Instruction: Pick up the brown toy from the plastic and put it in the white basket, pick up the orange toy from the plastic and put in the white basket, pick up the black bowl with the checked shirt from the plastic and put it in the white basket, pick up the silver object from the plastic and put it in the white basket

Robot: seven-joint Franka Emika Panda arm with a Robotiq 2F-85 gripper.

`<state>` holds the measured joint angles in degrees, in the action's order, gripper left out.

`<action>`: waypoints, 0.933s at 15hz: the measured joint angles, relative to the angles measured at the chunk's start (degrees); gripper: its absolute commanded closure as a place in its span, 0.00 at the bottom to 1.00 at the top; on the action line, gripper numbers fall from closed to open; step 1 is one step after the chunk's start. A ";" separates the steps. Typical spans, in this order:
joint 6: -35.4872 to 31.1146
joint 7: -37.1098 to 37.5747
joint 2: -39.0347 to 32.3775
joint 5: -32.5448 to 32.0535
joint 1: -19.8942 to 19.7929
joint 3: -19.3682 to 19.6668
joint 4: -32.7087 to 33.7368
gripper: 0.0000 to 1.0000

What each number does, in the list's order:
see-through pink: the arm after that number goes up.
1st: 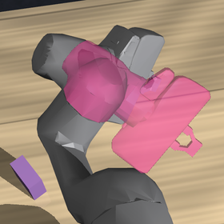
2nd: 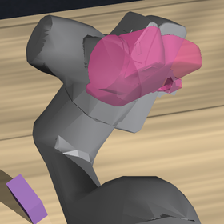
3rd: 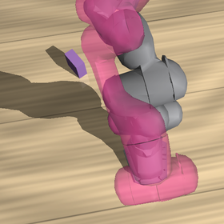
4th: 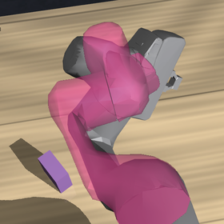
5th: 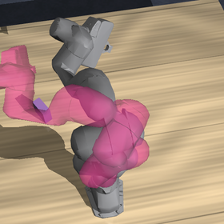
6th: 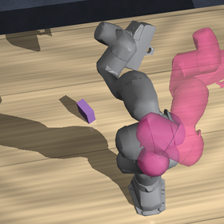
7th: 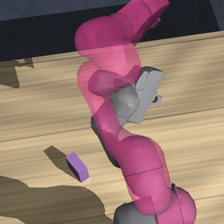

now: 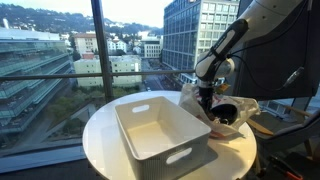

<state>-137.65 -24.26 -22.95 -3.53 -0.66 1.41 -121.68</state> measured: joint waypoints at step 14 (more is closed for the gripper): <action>46.68 5.32 12.67 -3.68 0.03 -1.96 4.64 0.89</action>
<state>-90.97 -18.94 -10.28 -7.21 -0.63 -0.55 -117.05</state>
